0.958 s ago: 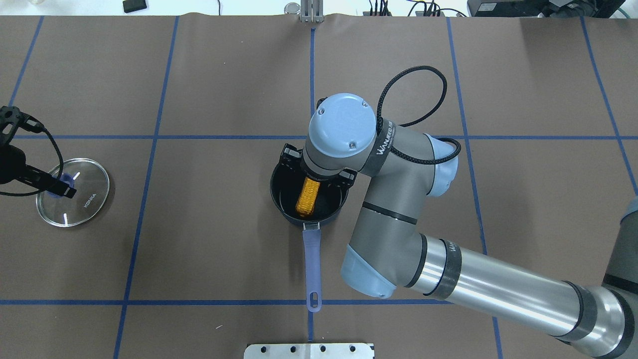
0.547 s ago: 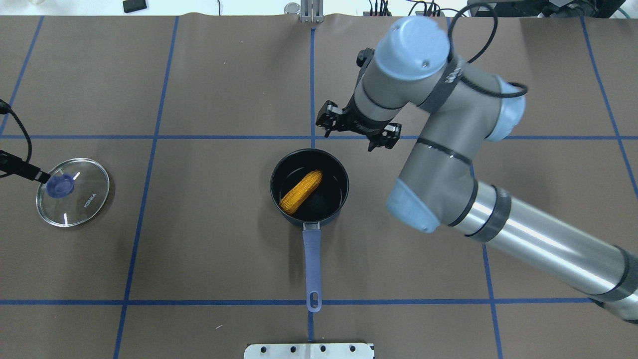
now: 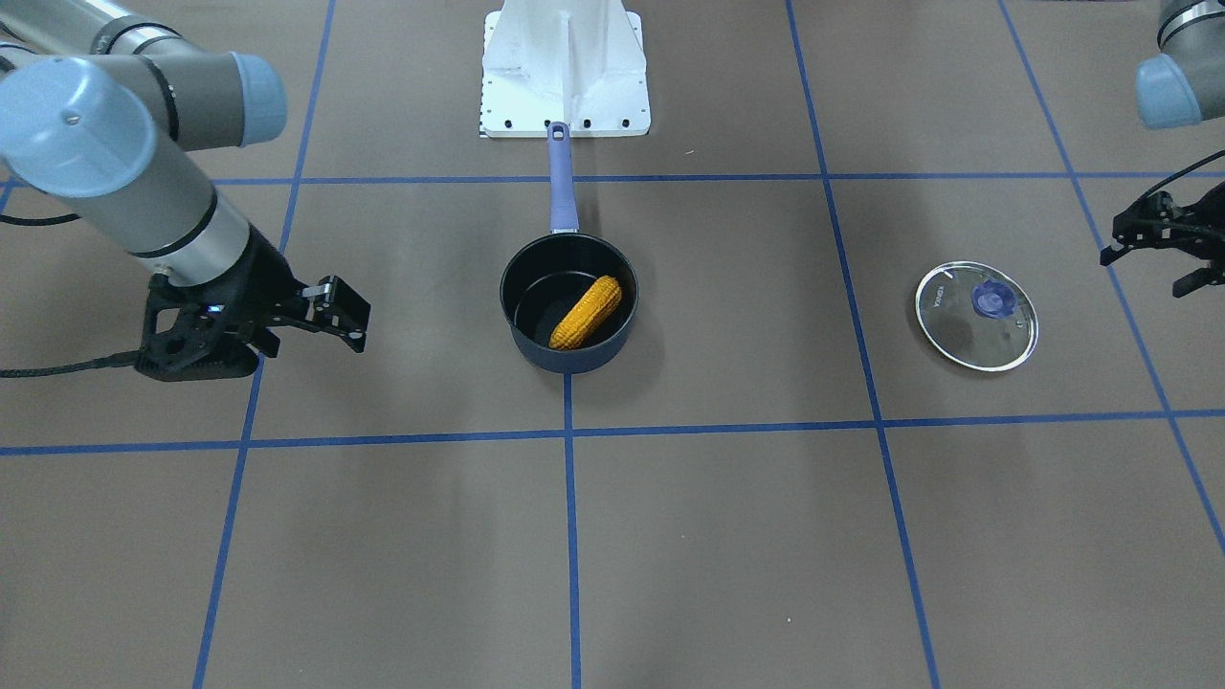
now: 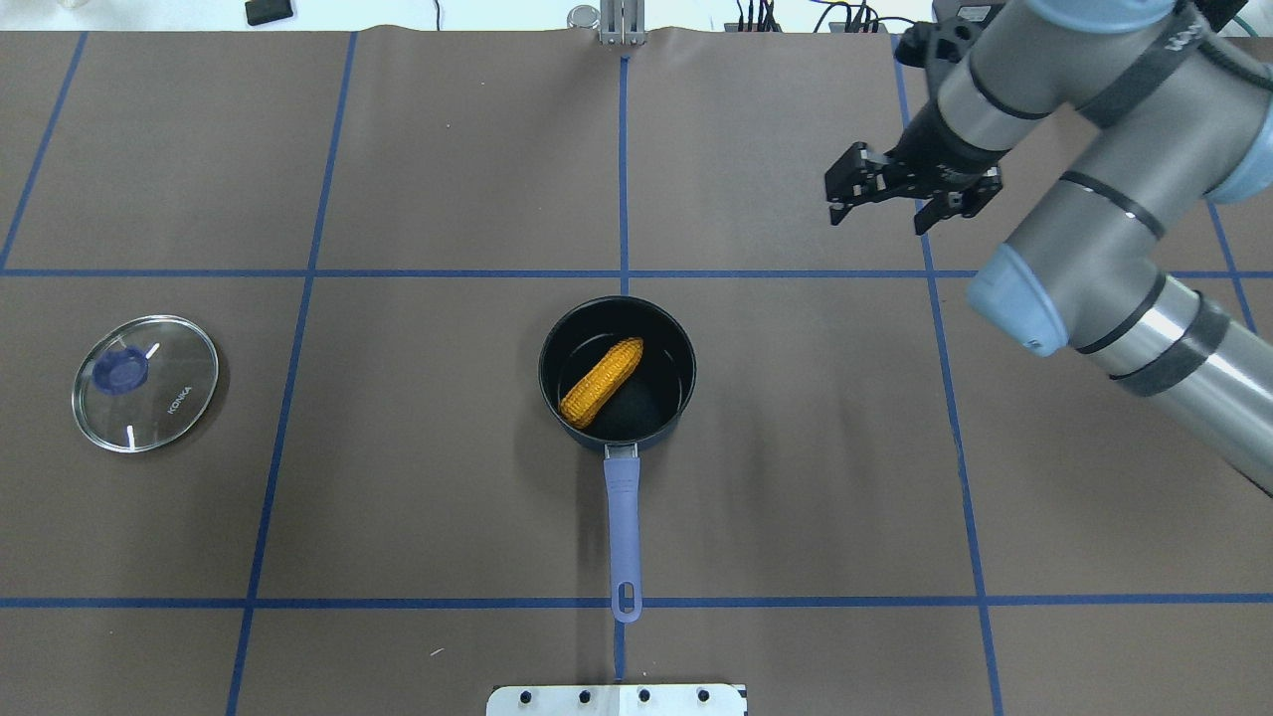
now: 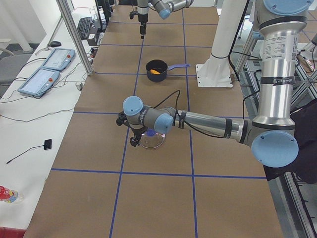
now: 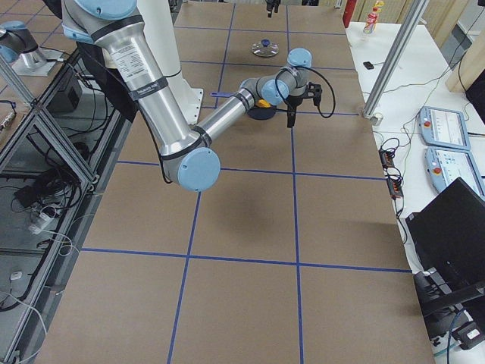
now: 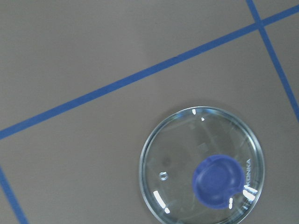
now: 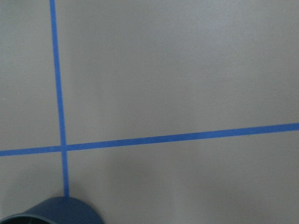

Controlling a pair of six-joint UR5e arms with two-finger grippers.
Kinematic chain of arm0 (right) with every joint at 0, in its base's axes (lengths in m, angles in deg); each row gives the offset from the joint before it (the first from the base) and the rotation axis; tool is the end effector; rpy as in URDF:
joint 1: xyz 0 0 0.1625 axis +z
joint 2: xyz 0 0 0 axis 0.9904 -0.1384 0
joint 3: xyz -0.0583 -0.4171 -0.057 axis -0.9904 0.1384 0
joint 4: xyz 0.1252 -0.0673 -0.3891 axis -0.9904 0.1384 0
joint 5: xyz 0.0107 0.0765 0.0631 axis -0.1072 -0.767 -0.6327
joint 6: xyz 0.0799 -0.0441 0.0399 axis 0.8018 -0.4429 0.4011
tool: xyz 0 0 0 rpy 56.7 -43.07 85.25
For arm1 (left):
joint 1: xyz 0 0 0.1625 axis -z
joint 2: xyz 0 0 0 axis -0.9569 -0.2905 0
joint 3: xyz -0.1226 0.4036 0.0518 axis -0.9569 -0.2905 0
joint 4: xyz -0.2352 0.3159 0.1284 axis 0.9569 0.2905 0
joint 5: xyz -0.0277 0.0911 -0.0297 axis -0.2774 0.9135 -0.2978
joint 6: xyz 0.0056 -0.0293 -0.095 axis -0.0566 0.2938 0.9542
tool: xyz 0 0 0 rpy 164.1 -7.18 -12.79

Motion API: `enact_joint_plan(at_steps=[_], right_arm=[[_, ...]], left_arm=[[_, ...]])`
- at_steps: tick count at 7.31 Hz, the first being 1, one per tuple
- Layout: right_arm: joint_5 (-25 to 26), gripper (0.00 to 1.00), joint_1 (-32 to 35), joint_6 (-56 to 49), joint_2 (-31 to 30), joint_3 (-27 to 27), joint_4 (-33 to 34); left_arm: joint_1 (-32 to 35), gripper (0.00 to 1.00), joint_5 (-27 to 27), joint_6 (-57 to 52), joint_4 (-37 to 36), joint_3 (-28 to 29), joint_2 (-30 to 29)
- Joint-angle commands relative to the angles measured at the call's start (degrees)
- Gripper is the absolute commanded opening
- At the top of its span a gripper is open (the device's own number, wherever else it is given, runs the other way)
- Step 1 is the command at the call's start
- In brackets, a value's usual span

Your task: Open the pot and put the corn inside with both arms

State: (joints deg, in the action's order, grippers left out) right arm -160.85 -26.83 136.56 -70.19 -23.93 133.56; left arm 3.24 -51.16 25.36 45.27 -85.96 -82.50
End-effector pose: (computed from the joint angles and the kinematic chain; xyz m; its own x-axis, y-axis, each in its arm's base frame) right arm -0.3063 -0.5632 0.3019 0.5948 0.0085 0.8038 -0.0353 0.9993 0.0155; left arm 0.0615 -0.4986 0.5699 0.5600 0.4426 -0.7003 -0.2766 0.8967 0.3455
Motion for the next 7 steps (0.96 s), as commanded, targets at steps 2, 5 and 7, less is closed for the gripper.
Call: enact_joint_plan(at_steps=[2, 5, 7], right_arm=[[-4.37, 1.0, 13.47, -26.46, -12.71, -0.68, 0.1], [-5.35, 1.0, 28.07, -43.92, -22.12, 0.73, 0.02], [-5.87, 1.0, 32.67, -44.49, -24.43, 1.17, 0.02]], left_arm=[[5.64, 0.98, 0.41, -9.42, -4.26, 1.74, -0.68], [10.12, 0.98, 0.42, -14.09, -4.35, 3.94, -0.68], [11.63, 0.98, 0.42, -14.1, -4.35, 4.3, -0.68]])
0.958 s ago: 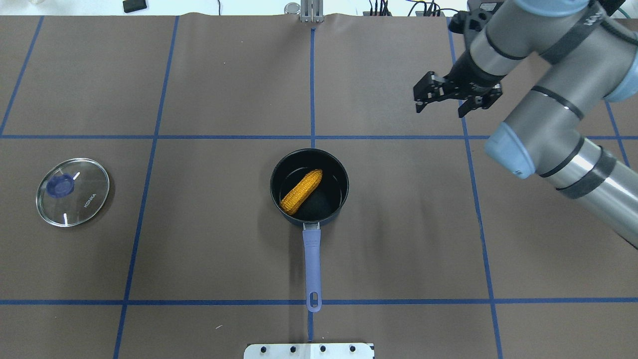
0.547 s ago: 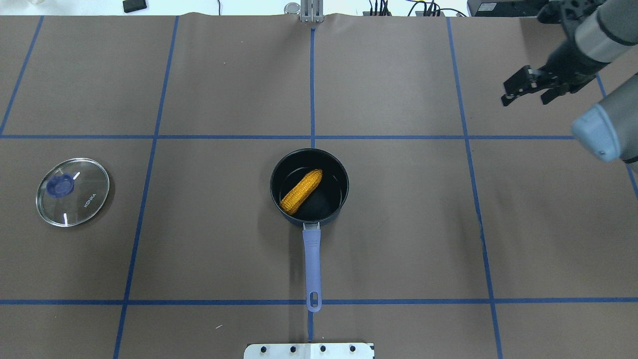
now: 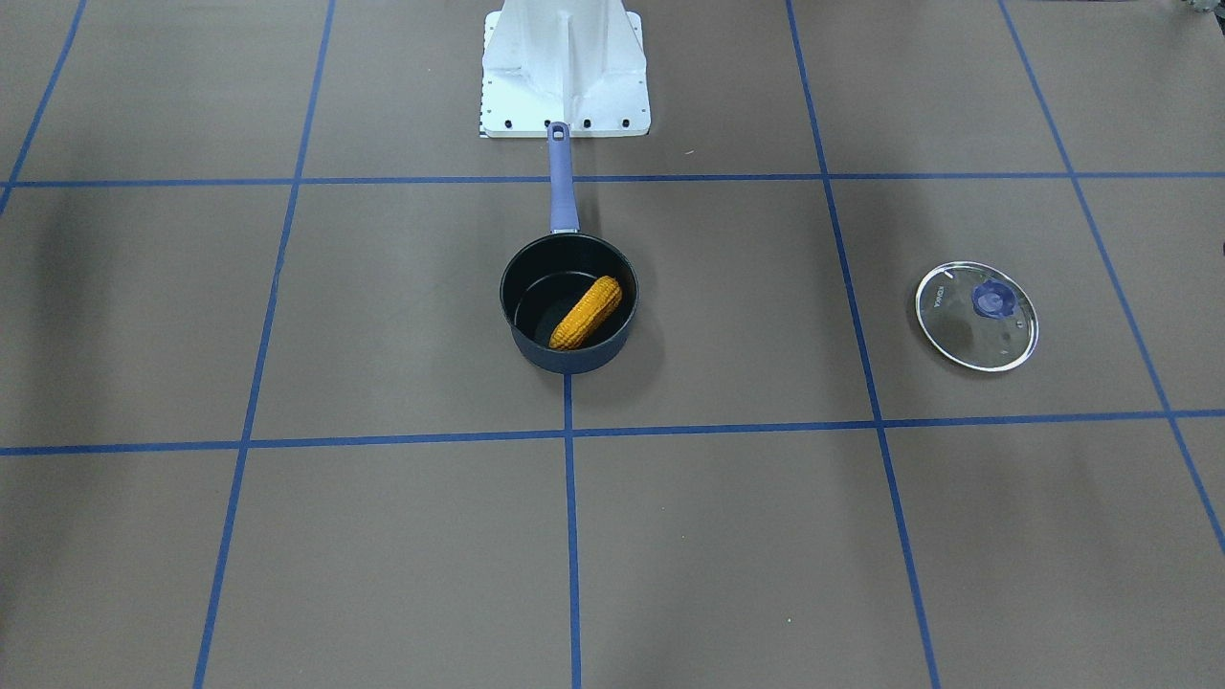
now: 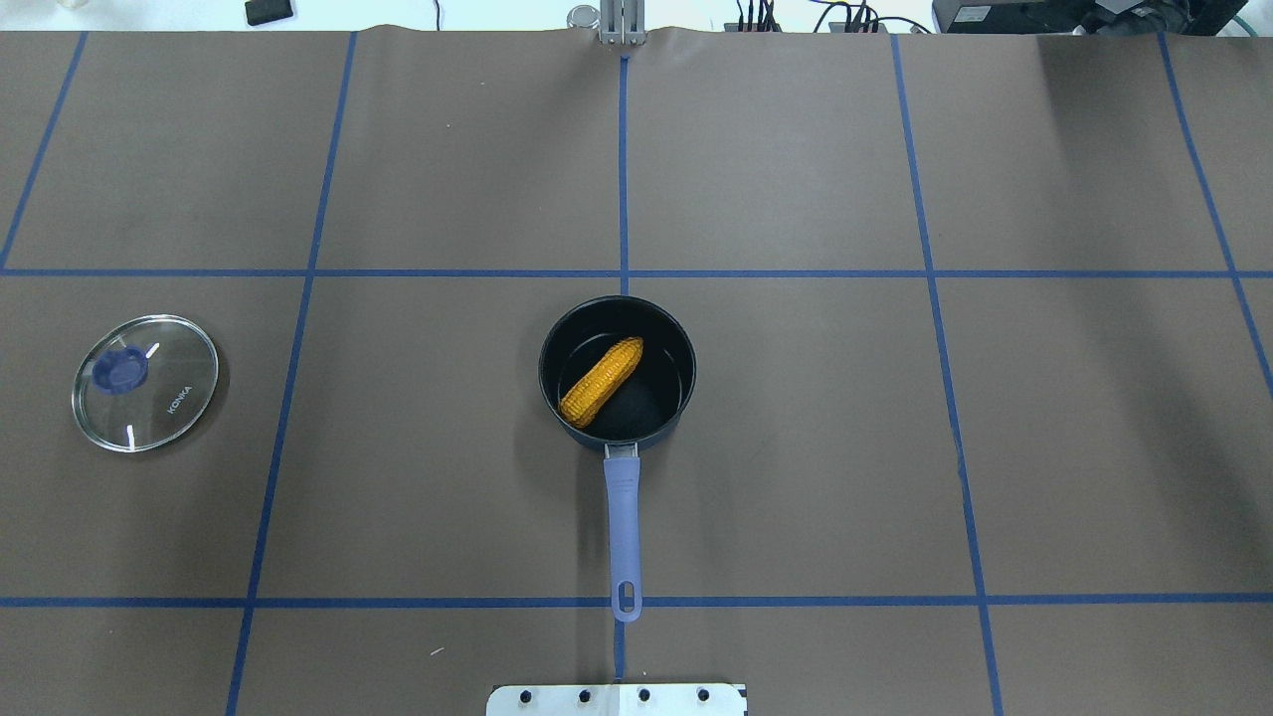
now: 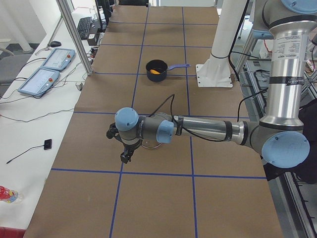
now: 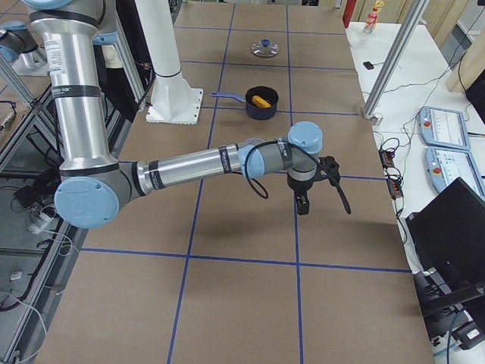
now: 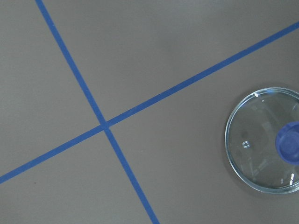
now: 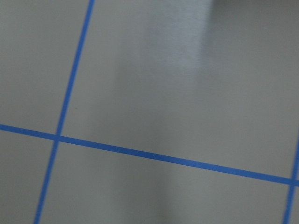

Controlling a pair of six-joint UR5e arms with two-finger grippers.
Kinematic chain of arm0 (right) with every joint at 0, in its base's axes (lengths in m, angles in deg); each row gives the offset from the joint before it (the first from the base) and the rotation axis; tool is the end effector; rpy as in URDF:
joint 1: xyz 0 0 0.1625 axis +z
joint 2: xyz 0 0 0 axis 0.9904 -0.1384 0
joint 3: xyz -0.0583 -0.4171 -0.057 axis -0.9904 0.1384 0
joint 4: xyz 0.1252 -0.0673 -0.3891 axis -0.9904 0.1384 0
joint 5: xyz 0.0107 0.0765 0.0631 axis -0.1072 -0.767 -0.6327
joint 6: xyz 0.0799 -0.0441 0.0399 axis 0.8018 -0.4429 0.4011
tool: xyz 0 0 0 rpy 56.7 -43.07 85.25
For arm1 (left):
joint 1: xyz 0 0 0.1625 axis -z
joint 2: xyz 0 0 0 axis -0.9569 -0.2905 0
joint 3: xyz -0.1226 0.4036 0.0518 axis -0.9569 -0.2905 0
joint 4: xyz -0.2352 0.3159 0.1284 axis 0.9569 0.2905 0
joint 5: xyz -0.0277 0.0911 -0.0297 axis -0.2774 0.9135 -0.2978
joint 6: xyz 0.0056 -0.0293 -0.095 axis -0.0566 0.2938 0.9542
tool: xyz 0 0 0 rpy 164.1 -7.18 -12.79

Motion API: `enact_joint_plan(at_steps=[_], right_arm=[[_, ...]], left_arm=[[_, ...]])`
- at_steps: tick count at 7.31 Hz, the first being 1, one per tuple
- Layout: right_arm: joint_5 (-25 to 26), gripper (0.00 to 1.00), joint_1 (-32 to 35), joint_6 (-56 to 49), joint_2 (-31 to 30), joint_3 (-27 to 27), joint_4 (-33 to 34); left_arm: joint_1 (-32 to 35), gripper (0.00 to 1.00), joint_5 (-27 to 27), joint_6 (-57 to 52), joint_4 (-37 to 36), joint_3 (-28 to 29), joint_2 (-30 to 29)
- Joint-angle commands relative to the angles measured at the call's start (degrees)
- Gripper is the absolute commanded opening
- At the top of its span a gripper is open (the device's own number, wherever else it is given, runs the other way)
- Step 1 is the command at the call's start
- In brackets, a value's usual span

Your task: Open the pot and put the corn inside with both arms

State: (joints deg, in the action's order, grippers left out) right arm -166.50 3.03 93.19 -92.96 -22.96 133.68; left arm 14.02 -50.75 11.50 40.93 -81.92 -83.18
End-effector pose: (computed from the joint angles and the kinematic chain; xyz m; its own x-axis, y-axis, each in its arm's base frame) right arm 0.0165 -0.5359 0.5400 0.6893 -0.1194 0.7146 -0.0100 0.9847 0.1742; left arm -0.0332 -0.5033 0.6082 0.5990 0.4589 -0.6563 -0.2573 0.8864 0.3849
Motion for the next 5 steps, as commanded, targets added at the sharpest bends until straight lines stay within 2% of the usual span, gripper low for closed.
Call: enact_joint_plan(at_steps=[1, 5], right_arm=[[-0.22, 1.0, 3.42, -1.03, -2.71, -0.06, -0.1], [-0.31, 1.0, 4.31, -0.77, -4.57, 0.38, -0.9]], left_arm=[[1.63, 0.98, 0.0, -0.25, -0.01, 0.26, 0.09], [1.99, 0.98, 0.0, -0.25, -0.01, 0.35, 0.0]])
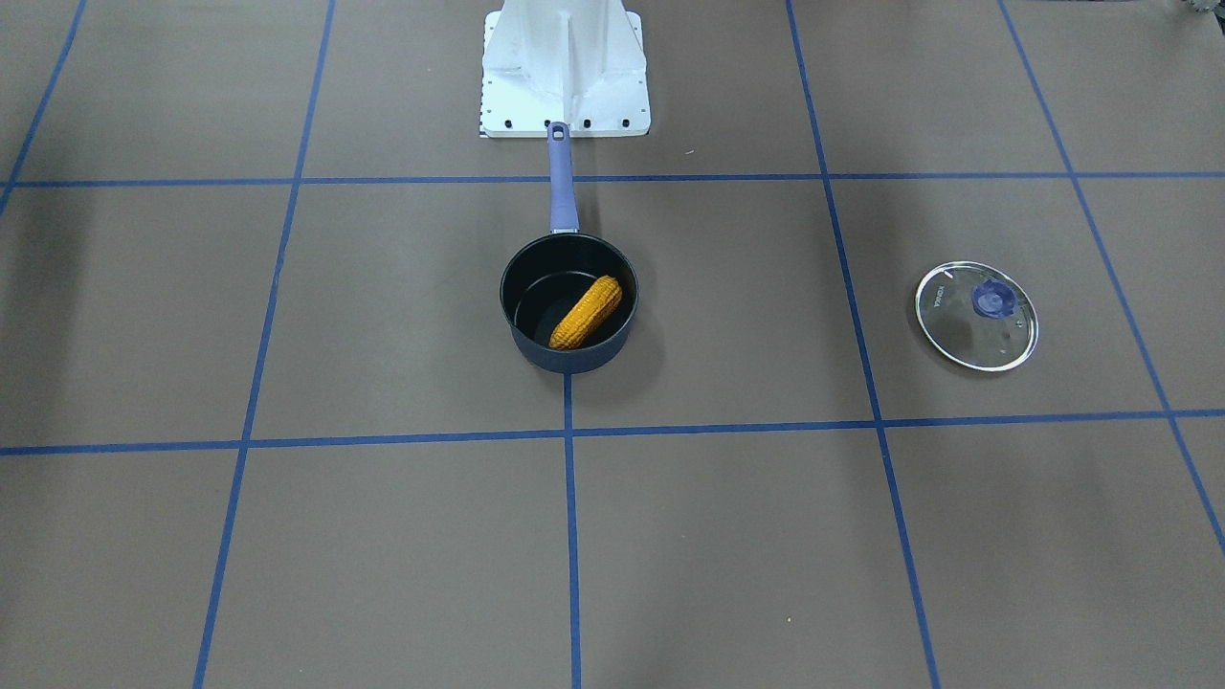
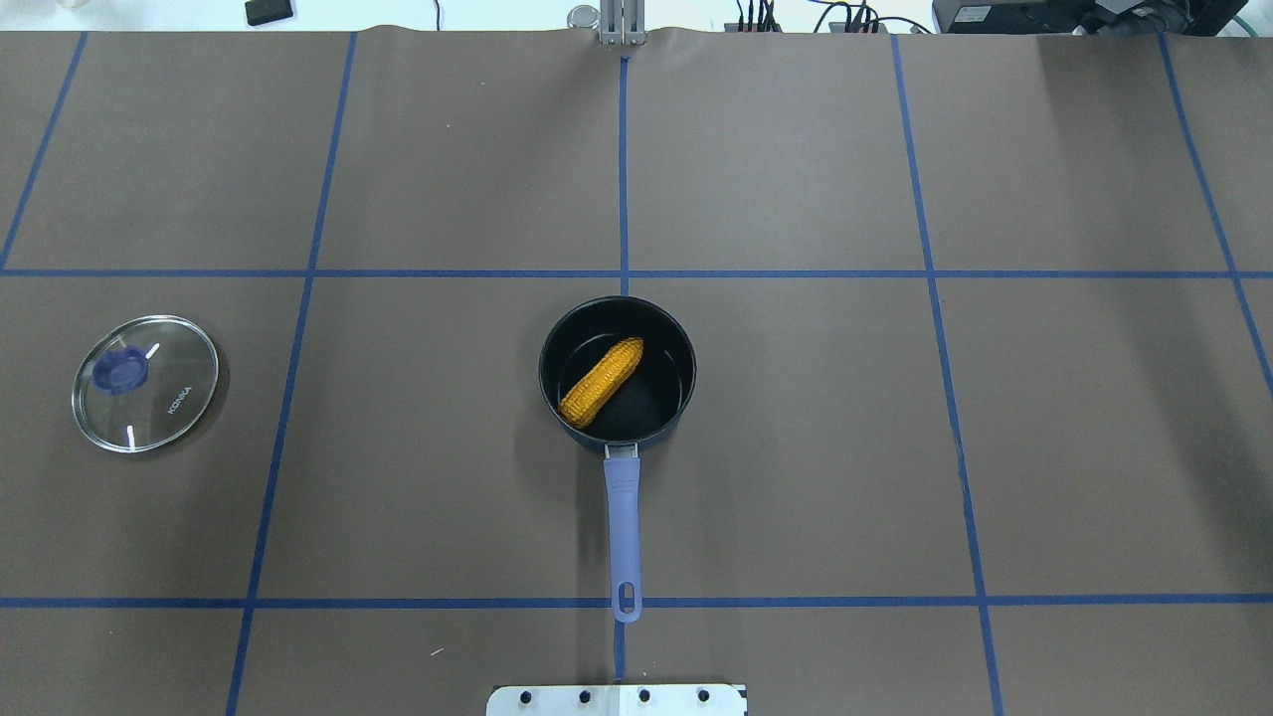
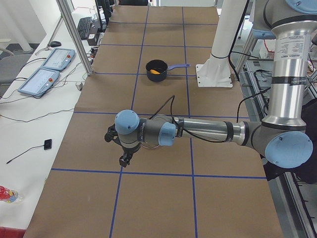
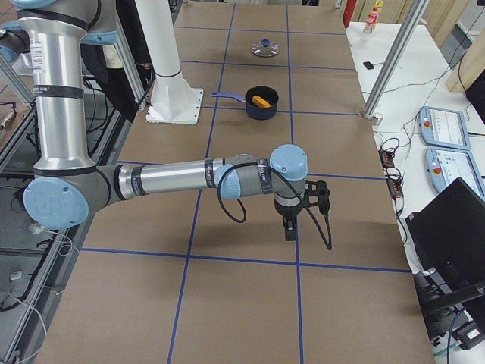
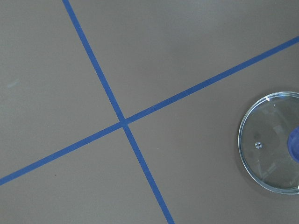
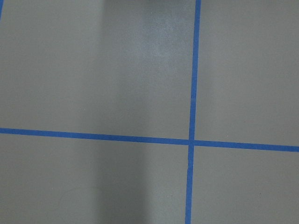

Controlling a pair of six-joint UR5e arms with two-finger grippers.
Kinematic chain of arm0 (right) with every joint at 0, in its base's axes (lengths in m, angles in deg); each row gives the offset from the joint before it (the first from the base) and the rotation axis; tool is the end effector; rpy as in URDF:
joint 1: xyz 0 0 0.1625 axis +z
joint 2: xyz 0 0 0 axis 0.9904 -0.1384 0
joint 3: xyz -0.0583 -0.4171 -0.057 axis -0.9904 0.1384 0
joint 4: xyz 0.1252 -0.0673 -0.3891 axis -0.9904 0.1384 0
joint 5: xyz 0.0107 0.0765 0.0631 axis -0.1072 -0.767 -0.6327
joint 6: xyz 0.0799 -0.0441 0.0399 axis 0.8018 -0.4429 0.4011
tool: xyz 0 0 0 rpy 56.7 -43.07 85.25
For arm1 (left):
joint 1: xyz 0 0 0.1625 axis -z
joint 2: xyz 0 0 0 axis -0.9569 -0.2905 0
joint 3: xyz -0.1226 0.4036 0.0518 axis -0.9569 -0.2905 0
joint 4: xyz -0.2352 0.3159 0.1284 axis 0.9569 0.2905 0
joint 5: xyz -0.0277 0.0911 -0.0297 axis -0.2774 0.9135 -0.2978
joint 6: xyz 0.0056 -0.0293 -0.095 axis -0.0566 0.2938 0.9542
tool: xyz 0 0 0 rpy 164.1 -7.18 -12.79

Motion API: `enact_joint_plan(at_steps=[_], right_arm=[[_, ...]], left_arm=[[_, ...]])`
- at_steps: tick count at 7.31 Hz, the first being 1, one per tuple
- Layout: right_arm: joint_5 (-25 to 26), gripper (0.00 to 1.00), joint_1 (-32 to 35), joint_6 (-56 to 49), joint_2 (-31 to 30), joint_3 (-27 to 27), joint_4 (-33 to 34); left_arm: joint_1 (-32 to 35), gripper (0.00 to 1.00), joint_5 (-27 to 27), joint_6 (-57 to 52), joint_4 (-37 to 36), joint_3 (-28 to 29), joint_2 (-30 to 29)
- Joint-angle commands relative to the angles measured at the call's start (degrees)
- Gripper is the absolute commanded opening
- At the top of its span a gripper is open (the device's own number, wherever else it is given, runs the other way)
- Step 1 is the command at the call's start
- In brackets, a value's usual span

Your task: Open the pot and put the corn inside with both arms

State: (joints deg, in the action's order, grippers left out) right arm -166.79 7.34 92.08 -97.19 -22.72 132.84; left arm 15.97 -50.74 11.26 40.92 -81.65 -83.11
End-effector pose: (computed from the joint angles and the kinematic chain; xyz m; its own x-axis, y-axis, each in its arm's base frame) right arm 0.0567 -0.5046 0.5783 0.6947 -0.0418 0.7181 -0.0699 0.9897 0.1252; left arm -0.0503 -0.5012 0.6112 0.6135 0.4380 -0.6572 -0.2297 0.8951 0.3821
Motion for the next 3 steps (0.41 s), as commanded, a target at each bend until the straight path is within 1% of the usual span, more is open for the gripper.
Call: enact_joint_plan(at_steps=[1, 3], right_arm=[[0.07, 1.0, 0.0, 0.34, -0.34, 0.22, -0.06], [-0.02, 1.0, 0.0, 0.69, -0.43, 0.23, -0.06]], left_arm=[[0.04, 0.98, 0.0, 0.0, 0.0, 0.17, -0.07], [0.04, 0.98, -0.09, 0.0, 0.0, 0.17, -0.07]])
